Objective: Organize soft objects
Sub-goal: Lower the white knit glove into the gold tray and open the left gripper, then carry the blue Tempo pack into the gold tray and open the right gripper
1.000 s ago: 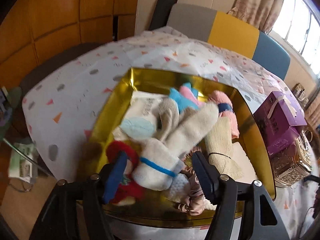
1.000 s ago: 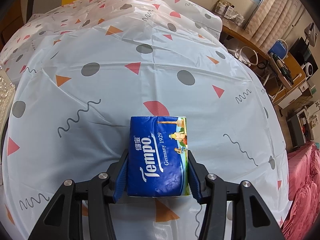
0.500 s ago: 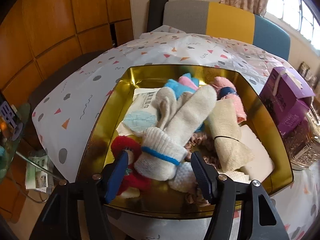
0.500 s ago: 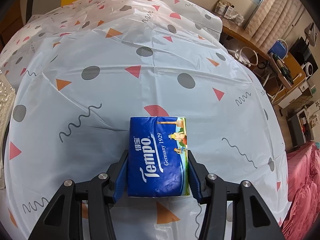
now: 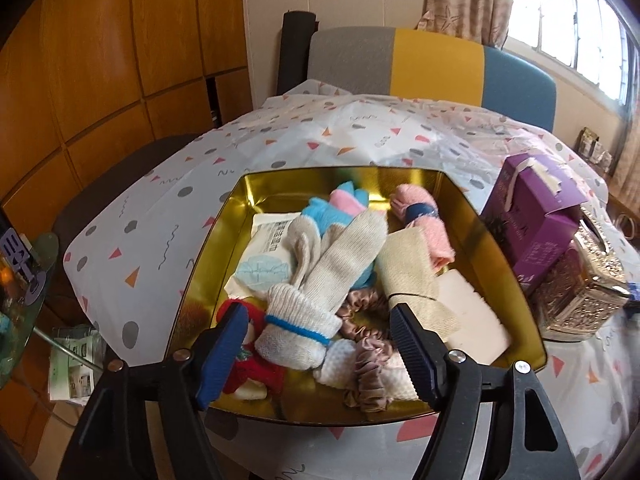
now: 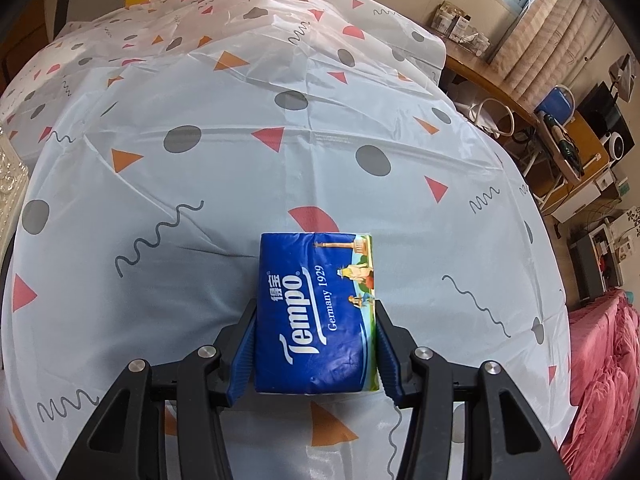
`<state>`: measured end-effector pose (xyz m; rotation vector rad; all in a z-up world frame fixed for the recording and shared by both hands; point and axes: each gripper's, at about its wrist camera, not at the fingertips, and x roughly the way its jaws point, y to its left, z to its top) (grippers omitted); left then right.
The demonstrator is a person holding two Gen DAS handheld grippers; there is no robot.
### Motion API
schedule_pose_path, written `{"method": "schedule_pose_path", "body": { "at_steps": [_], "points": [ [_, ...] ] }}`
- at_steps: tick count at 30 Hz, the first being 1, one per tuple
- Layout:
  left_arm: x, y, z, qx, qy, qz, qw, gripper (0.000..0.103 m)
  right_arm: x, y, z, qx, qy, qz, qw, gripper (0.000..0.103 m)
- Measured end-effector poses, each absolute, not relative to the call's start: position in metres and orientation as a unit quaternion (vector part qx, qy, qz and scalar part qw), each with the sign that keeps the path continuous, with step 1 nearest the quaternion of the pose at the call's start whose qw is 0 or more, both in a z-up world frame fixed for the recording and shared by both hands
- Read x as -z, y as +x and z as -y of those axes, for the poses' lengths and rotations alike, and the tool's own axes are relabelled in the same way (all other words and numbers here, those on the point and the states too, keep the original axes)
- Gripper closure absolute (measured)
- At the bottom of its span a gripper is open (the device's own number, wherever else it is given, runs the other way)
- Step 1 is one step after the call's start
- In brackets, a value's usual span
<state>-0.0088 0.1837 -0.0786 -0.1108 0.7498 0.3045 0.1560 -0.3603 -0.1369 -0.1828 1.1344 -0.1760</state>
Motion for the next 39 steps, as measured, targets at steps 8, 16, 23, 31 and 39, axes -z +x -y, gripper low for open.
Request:
{"method": "schedule_pose_path", "body": {
  "at_steps": [8,16,23,31,39],
  "points": [
    [0.071,-0.013,-0.184,-0.135,-0.06,-0.354,0.924,0.028,0.137,0.16,0.357,0.105,-0.083,-0.55,0.824,0.051],
    [0.073,-0.017,-0.191,-0.126,-0.075,-0.355,0.923,0.027,0.131,0.164,0.351,0.114,-0.016,-0.577,0.809,0.051],
    [0.072,-0.021,-0.197,-0.126,-0.085,-0.354,0.923,0.027,0.095,0.176,0.314,0.083,0.013,-0.548,0.833,0.051],
    [0.073,-0.023,-0.202,-0.127,-0.094,-0.353,0.922,0.027,0.013,0.193,0.229,0.001,-0.019,-0.467,0.884,0.051],
    [0.073,-0.026,-0.21,-0.134,-0.104,-0.351,0.921,0.026,-0.038,0.185,0.124,-0.119,-0.056,-0.407,0.904,0.051]
  ]
}}
